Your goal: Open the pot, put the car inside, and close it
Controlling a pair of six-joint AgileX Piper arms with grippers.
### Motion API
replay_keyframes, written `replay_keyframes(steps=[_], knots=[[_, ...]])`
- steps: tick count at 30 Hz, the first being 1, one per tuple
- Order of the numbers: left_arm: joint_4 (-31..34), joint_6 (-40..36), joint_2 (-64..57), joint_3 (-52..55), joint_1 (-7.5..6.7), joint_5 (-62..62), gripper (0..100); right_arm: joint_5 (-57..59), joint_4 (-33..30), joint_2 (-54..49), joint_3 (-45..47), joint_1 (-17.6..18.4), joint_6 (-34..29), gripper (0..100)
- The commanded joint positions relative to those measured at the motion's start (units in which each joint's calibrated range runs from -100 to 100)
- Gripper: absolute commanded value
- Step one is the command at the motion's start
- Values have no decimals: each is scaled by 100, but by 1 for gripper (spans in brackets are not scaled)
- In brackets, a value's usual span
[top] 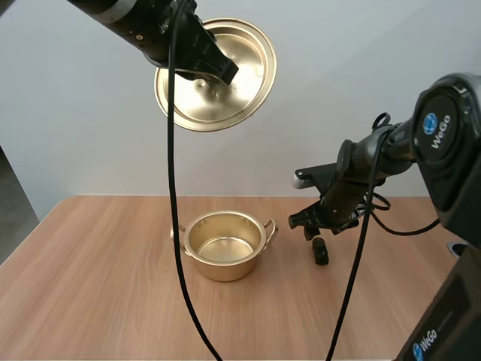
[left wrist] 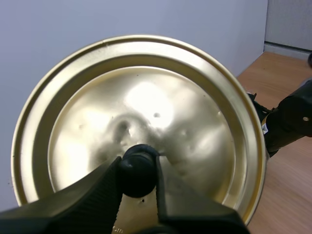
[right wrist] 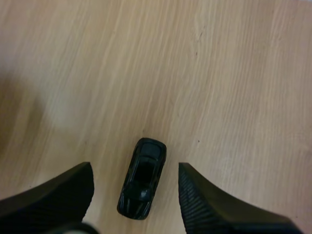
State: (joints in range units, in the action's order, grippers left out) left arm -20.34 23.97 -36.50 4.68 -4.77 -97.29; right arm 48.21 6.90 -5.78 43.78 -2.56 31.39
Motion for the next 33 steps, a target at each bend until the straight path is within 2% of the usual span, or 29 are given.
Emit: replay_keyframes(steps=[1, 24, 26, 29, 30, 31, 33], knots=[[1, -4, -50, -1, 2, 1, 0, -23, -22, 237, 0, 0, 7, 85], [-22, -24, -110, -1, 2, 18, 0, 59, -70, 822, -138, -28, 7, 83], [-22, -24, -110, -1, 2, 18, 0, 79, -70, 835, -138, -28, 7, 76], [-22, -24, -110, -1, 2, 18, 0, 143, -70, 848, -138, -28, 7, 59], [-22, -24, -110, -1, 2, 18, 0, 143, -70, 848, -138, -28, 7, 57], [-22, -24, -110, -1, 2, 18, 0, 149, -70, 848, -138, -28, 7, 39], [-22, -24, -110, -1, 2, 18, 0, 149, -60, 848, -138, -28, 7, 26]])
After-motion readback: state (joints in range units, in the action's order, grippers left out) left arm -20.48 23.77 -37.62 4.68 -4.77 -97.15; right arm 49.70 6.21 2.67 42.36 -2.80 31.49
